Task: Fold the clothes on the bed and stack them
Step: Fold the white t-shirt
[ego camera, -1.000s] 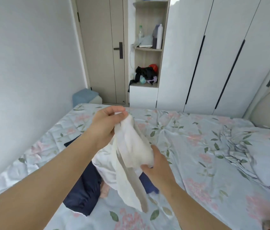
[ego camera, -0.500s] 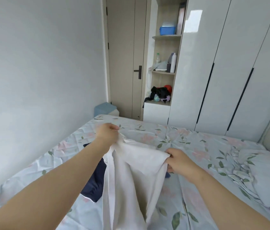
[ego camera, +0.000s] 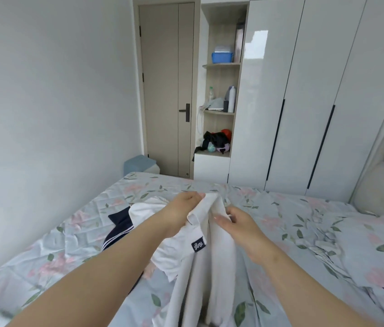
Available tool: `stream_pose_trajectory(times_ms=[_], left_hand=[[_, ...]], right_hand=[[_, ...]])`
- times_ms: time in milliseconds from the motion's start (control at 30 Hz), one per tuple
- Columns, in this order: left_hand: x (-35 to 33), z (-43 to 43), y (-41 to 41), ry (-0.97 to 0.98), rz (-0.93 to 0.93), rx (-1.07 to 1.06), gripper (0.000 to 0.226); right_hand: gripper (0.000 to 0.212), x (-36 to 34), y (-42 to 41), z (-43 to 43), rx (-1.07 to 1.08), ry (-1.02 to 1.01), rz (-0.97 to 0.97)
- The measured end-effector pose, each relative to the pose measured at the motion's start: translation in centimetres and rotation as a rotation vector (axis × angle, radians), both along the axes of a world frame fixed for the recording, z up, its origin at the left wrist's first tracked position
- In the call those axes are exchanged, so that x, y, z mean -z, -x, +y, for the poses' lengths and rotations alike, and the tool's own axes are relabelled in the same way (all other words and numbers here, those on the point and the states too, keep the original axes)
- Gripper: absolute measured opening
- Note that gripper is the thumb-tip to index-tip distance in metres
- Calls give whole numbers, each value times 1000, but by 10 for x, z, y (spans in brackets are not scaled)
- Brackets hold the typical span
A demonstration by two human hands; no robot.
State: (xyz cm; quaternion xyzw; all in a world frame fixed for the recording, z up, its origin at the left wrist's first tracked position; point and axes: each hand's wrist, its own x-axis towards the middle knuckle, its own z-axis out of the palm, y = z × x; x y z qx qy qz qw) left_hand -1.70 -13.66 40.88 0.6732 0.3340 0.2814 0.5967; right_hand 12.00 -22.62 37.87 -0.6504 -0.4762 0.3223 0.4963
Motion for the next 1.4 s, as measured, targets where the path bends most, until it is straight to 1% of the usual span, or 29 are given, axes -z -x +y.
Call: stream_pose_trajectory(times_ms=[67,133,200,267,333,367,400,467,500,533,567,600,633,667,700,733,767,833,867,933,967,1033,1100,1167,1200,1267,1300,1333,1400], left_hand=[[-14,-7,-9,150,-189,-68,29],[-29,-11,-13,244,-289,-102,27],[-40,-10,-12,292,-356,-107,27],[-48,-5,-7,319,-432,-145,28],[-47,7,2,317,-437,-220,28],[-44,15,7,267,-372,-285,26],[-38,24,14,173,-255,-363,25],[-22,41,28,-94,68,-493,23],[-12,46,34,-243,251,-532,23],[-3,48,39,-387,381,-545,18],[4,46,42,-506,431,-513,9],[8,40,42,-592,434,-417,20],[13,34,40,-613,397,-249,41],[17,26,36,-554,368,-66,54],[19,16,32,-461,368,88,54],[23,8,29,-374,372,195,45],[27,6,26,-312,366,246,32],[32,3,26,-197,261,219,14],[32,4,27,-124,182,196,13],[31,5,29,-7,82,209,23],[29,5,29,43,48,228,24],[24,7,28,129,-27,230,23],[18,10,29,199,-102,185,23],[17,14,33,245,-180,119,23],[18,16,35,275,-219,86,22],[21,16,39,331,-245,3,22],[26,18,38,287,-177,-69,23],[32,21,37,166,-23,-148,25],[41,19,39,-273,484,-233,28]], right_hand=[[6,13,2,-2,-43,54,-2],[15,28,0,-3,-102,108,-1],[19,43,-4,-5,-125,181,-38],[23,53,-11,-8,-65,269,-52],[27,54,-20,-10,23,294,-67],[28,51,-25,-10,69,281,-84],[28,43,-28,-11,107,254,-96],[24,22,-32,-13,156,162,-83],[20,10,-31,-12,161,110,-57],[18,-1,-28,-11,145,61,-31],[18,-12,-23,-8,111,21,-23],[18,-20,-17,-5,67,-3,-39],[17,-28,-10,-1,20,-15,-72],[17,-33,-3,2,-31,-17,-119],[17,-36,2,5,-80,-11,-174],[18,-37,6,8,-119,2,-230],[17,-37,9,8,-144,12,-272],[15,-32,7,4,-148,22,-279],[12,-28,4,0,-139,30,-261],[9,-17,-6,-10,-149,69,-287],[11,-10,-10,-14,-167,124,-333],[7,6,-20,-24,-195,266,-458],[14,22,-34,-31,-202,367,-595],[22,33,-48,-40,-177,417,-659],[22,34,-52,-44,-161,424,-656],[22,30,-54,-47,-118,410,-564],[23,26,-53,-47,-89,387,-504],[23,22,-52,-45,-60,348,-447],[22,11,-45,-40,-12,231,-339]])
